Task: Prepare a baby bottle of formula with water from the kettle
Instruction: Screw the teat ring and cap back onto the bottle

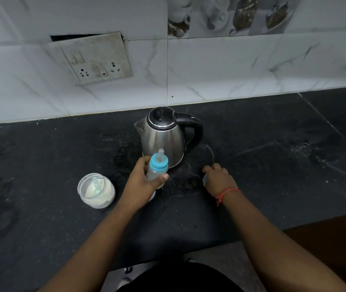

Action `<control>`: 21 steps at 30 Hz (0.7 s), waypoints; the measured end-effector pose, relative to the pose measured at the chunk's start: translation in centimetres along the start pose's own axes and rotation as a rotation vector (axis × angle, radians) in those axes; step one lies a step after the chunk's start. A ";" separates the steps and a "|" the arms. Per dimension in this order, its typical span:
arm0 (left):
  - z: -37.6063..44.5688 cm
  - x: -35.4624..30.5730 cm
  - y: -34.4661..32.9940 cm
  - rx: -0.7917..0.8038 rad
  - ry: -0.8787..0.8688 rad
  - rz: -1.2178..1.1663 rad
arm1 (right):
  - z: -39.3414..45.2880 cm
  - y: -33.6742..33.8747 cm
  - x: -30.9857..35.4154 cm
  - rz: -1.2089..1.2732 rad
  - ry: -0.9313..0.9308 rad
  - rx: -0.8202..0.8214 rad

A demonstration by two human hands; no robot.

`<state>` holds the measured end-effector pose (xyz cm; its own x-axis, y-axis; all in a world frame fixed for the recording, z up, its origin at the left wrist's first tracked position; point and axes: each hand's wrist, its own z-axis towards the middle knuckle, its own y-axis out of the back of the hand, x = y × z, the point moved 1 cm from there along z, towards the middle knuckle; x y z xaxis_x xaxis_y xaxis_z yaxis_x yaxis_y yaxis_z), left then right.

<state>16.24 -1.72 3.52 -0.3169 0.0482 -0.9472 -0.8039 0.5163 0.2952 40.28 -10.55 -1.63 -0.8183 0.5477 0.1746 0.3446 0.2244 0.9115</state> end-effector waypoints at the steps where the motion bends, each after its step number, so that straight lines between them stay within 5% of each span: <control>1: 0.0 0.0 -0.1 0.004 0.000 0.002 | 0.0 -0.1 -0.2 0.038 0.010 0.005; 12: 0.8 0.3 0.7 -0.010 -0.008 -0.026 | -3.5 8.1 6.9 0.832 0.301 -0.304; 17: 1.0 -0.7 1.5 -0.027 -0.042 -0.040 | -4.9 11.9 10.3 0.944 0.568 -0.353; 21: 1.0 -1.5 2.1 -0.041 -0.063 -0.056 | -5.1 12.0 12.1 0.729 0.677 -0.348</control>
<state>15.49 0.12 5.49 -0.2402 0.0745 -0.9679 -0.8397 0.4844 0.2457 32.13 -5.37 13.32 -0.5890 -0.1313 0.7974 0.7936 -0.2805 0.5400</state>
